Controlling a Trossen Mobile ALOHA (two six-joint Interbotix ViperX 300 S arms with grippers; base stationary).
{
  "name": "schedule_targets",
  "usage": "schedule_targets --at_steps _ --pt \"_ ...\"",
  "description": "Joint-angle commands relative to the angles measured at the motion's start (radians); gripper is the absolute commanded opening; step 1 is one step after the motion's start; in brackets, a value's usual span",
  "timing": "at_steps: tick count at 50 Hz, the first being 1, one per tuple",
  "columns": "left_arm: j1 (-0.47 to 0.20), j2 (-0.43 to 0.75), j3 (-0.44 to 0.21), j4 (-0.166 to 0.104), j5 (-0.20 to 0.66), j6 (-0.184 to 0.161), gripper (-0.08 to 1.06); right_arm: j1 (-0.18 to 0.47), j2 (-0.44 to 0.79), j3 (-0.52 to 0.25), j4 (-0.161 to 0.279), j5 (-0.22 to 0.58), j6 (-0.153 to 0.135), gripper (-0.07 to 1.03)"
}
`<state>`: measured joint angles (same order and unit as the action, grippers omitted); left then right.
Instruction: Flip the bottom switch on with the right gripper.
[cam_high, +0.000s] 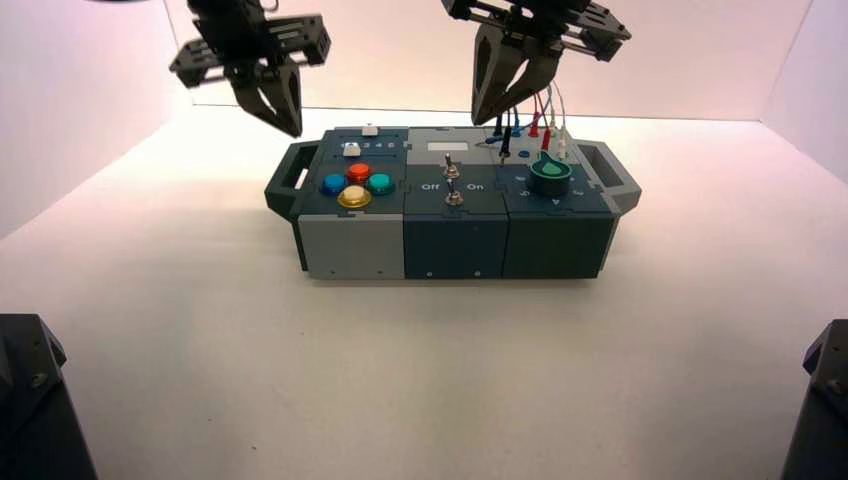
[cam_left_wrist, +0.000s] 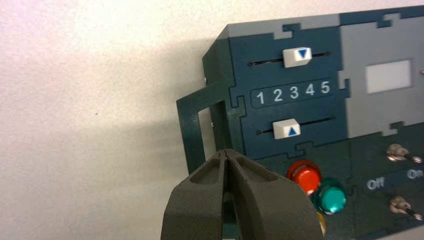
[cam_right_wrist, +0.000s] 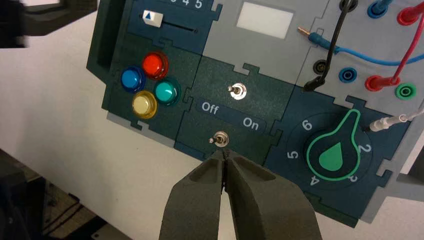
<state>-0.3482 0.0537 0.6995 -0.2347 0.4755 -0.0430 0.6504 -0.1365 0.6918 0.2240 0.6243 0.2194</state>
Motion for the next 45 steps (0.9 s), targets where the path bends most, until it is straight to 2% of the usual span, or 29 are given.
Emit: schedule_targets --at_steps 1,27,33,45 --pt "-0.003 0.02 -0.029 -0.003 -0.021 -0.003 -0.03 0.021 -0.029 -0.012 0.0 0.002 -0.002 -0.02" --pt "-0.017 0.158 -0.074 -0.002 -0.029 -0.003 -0.03 0.043 -0.006 -0.017 0.002 0.0 0.005 -0.02" --pt "-0.017 0.17 -0.078 0.0 -0.029 -0.002 -0.03 0.058 0.035 -0.02 0.005 -0.029 0.021 -0.02" --pt "-0.017 0.206 -0.089 0.002 -0.029 0.003 -0.03 0.084 0.143 -0.035 0.023 -0.115 0.023 -0.02"
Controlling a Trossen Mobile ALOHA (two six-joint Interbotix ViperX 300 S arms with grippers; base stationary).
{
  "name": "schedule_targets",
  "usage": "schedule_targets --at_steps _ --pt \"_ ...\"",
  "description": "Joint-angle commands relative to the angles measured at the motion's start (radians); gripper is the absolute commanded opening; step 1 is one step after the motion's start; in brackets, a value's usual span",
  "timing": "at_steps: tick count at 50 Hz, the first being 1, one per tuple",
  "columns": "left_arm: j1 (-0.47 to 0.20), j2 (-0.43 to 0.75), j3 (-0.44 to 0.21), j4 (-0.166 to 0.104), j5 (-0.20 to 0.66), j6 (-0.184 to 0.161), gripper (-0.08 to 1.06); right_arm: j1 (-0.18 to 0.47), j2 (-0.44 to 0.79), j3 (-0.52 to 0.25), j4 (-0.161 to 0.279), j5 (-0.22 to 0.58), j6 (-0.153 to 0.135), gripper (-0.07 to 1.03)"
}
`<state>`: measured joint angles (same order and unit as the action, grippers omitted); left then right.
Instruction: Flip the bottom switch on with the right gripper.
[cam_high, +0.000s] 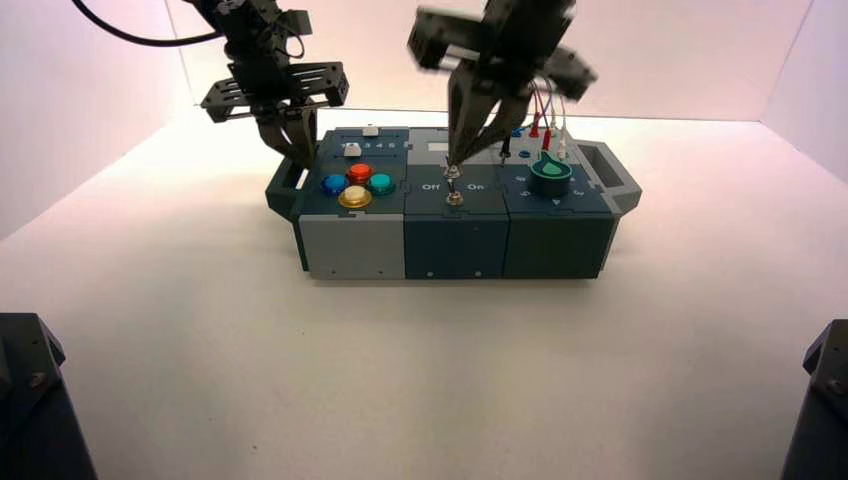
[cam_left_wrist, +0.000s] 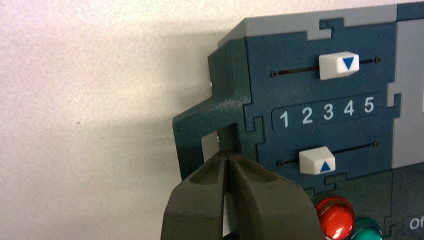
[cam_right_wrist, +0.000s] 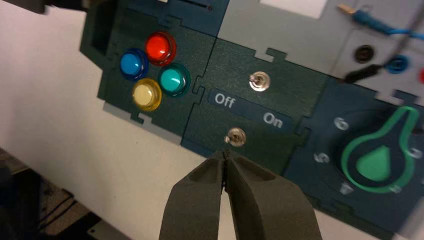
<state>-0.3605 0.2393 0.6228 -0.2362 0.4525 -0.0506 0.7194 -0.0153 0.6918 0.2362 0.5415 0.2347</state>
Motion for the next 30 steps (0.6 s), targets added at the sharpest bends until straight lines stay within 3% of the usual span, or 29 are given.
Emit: schedule_targets --at_steps 1,30 --pt "-0.005 0.025 -0.014 0.005 -0.006 0.011 -0.03 0.018 0.025 -0.035 0.011 -0.034 0.008 -0.02" --pt "-0.009 0.069 -0.029 0.014 -0.005 0.014 -0.03 0.018 0.052 -0.054 0.011 -0.064 0.008 -0.02"
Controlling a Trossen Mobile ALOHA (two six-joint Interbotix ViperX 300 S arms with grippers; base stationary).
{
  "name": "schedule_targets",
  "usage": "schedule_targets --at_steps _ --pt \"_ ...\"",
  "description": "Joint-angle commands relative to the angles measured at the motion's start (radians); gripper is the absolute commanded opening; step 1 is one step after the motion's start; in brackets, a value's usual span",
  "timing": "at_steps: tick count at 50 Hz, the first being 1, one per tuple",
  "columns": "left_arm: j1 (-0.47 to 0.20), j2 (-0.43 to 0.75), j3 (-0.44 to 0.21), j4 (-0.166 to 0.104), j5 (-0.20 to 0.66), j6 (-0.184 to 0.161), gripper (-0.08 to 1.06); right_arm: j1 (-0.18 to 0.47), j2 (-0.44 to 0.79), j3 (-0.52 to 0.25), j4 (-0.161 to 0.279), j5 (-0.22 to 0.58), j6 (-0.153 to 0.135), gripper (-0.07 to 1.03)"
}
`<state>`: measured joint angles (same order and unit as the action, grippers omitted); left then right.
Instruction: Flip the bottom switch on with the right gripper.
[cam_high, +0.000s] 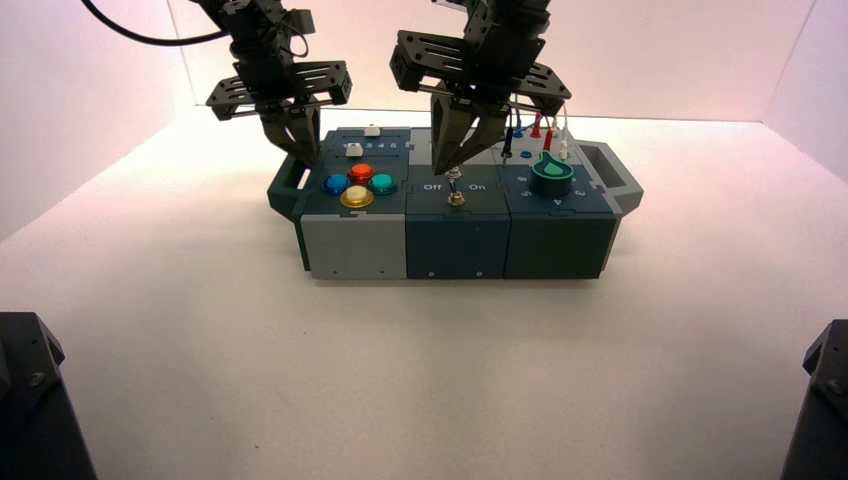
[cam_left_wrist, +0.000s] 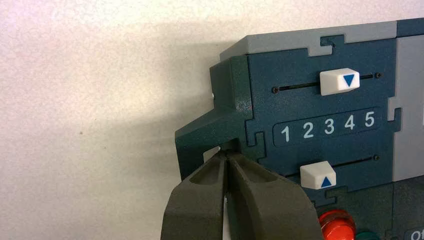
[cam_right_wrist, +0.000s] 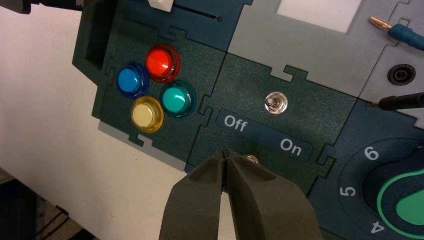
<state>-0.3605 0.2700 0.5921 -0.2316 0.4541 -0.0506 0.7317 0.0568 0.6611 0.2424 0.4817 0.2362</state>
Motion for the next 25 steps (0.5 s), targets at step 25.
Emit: schedule_targets --at_steps 25 --pt "-0.015 0.034 0.003 0.009 -0.002 0.014 -0.03 0.006 0.011 -0.005 0.002 -0.005 0.006 -0.02"
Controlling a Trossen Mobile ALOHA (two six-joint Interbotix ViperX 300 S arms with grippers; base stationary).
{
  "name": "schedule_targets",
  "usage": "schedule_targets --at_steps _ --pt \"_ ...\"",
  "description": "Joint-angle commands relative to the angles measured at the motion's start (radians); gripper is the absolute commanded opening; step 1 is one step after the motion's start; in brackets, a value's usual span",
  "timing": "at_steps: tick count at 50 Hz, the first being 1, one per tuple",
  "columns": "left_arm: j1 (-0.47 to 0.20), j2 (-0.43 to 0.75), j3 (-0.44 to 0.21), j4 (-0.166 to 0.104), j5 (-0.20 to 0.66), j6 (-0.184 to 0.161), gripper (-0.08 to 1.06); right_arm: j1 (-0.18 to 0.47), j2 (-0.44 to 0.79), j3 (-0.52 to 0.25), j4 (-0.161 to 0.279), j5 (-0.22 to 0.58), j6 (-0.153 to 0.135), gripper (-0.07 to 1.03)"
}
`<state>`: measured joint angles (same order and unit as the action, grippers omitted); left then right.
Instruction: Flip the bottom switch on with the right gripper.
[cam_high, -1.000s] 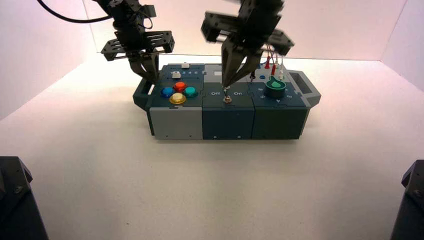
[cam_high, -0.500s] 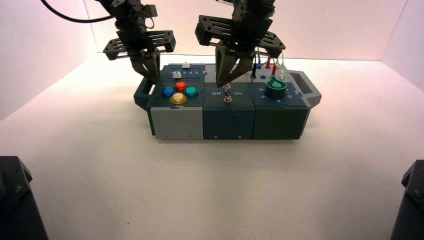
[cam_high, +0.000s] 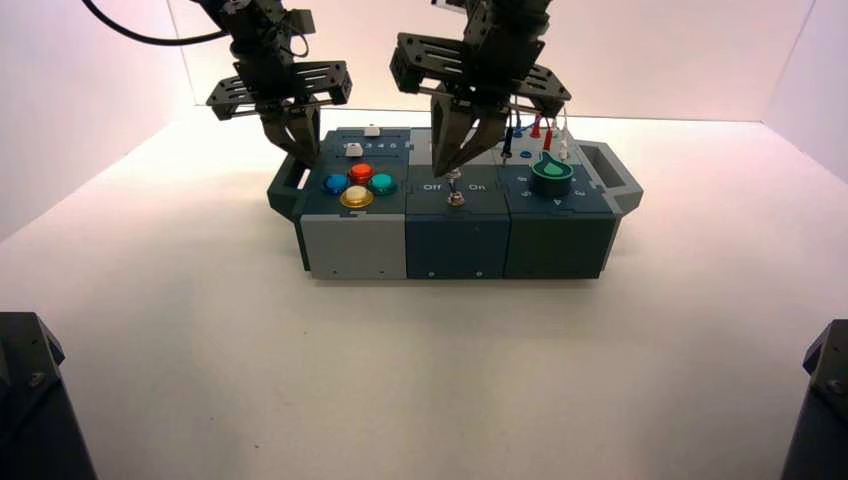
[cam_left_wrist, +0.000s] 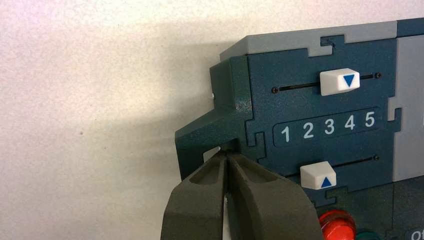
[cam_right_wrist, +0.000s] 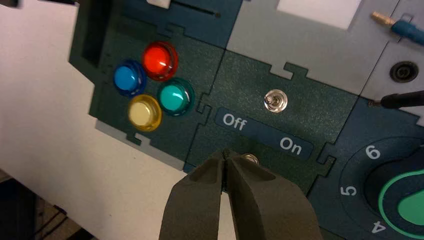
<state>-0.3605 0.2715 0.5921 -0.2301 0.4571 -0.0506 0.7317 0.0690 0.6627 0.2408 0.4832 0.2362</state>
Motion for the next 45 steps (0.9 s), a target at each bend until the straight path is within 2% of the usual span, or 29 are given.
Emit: schedule_targets --at_steps 1,21,30,33,35,41,45 --pt "-0.015 0.032 0.003 0.008 -0.005 0.014 -0.03 0.006 0.002 -0.006 0.002 -0.006 0.006 -0.02" --pt "-0.015 0.032 0.002 0.009 -0.003 0.014 -0.03 0.0 0.052 -0.011 -0.02 -0.018 0.006 -0.02" --pt "-0.015 0.032 0.003 0.009 -0.003 0.014 -0.03 -0.002 0.055 -0.009 -0.034 -0.04 0.015 -0.02" --pt "-0.014 0.032 0.003 0.009 -0.003 0.015 -0.03 -0.002 0.052 -0.011 -0.063 -0.034 0.04 -0.02" --pt "-0.015 0.032 0.003 0.009 -0.003 0.014 -0.03 -0.002 0.052 -0.011 -0.067 -0.034 0.044 -0.02" --pt "-0.014 0.032 0.003 0.009 -0.002 0.015 -0.03 -0.002 0.044 -0.012 -0.146 -0.008 0.11 -0.02" --pt "-0.015 0.032 0.005 0.011 -0.003 0.015 -0.03 -0.002 0.037 -0.017 -0.184 0.009 0.141 -0.02"
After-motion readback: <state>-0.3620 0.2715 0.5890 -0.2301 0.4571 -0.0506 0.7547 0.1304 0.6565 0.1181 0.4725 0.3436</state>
